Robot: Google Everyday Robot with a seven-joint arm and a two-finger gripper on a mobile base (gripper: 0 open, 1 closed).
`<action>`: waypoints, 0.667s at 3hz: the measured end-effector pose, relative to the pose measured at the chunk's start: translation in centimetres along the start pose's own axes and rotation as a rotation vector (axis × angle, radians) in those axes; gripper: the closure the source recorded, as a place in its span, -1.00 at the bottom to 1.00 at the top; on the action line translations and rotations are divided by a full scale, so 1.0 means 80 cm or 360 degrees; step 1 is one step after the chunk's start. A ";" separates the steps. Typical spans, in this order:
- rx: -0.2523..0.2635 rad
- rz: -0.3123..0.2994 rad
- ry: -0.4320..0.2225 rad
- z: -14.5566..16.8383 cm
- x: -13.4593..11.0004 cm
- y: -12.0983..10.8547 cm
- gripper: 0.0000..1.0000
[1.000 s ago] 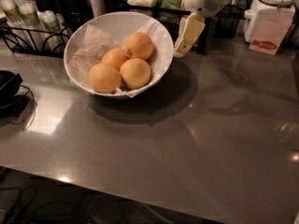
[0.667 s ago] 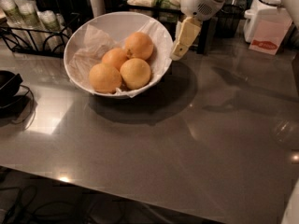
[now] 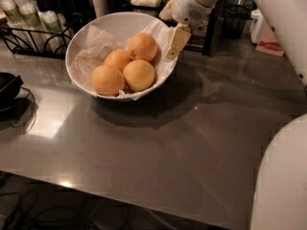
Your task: Pick orange from white bowl
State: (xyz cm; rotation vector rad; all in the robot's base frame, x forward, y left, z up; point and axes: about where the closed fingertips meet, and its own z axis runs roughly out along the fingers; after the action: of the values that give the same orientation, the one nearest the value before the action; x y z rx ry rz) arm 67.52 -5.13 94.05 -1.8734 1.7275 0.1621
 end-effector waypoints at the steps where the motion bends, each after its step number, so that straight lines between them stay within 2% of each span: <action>1: -0.0042 -0.0126 -0.0020 0.022 -0.027 -0.015 -0.72; 2: -0.0059 -0.0206 -0.0034 0.031 -0.045 -0.024 -0.66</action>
Offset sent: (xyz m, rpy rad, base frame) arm 0.0267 0.0540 0.0126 -0.0363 -0.0487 0.1804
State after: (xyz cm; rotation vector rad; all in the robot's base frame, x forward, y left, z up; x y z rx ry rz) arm 69.49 -0.82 94.29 -1.9959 1.5936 0.1639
